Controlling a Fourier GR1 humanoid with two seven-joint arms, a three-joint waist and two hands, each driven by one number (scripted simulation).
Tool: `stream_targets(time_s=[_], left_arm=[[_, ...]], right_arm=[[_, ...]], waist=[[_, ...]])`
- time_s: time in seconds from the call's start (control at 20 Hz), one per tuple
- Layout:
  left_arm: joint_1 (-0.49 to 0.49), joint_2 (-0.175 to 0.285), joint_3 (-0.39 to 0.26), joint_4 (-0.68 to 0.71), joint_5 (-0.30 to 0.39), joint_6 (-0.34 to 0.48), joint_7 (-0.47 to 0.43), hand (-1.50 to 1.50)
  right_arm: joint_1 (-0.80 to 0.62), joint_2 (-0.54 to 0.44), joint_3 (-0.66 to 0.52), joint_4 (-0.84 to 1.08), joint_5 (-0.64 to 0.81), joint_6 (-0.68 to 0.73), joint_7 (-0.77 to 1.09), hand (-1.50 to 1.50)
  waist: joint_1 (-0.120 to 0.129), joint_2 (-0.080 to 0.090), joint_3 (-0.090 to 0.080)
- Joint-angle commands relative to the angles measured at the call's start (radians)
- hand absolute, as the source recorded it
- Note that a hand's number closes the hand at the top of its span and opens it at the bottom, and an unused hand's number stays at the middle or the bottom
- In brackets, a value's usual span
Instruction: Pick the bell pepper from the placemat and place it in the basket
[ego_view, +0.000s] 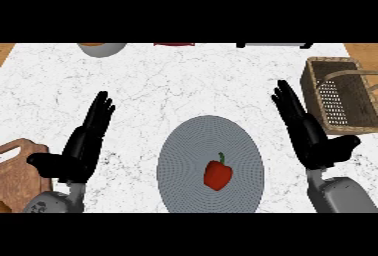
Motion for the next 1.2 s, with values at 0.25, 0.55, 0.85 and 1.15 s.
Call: stream_targets(time_s=[0.25, 0.55, 0.85, 1.15], left_arm=[[-0.032, 0.209, 0.163, 0.131, 0.024, -0.045, 0.172, 0.00], [-0.075, 0.159, 0.099, 0.143, 0.029, -0.071, 0.223, 0.00], [-0.091, 0.183, 0.143, 0.175, 0.053, -0.107, 0.252, 0.00], [-0.083, 0.168, 0.145, 0.193, 0.036, -0.088, 0.236, 0.00]], right_arm=[[-0.106, -0.001, -0.214, -0.033, -0.039, -0.020, -0.203, 1.50], [-0.160, 0.097, 0.310, 0.015, 0.594, -0.236, -0.126, -1.50], [-0.368, 0.330, 0.353, 0.130, 0.847, -0.362, 0.333, -1.50], [-0.489, 0.275, 0.349, 0.089, 0.954, -0.073, 0.799, -1.50]], waist=[[-0.003, -0.055, 0.022], [0.026, -0.056, 0.016], [0.011, -0.061, 0.016], [-0.026, -0.076, 0.012]])
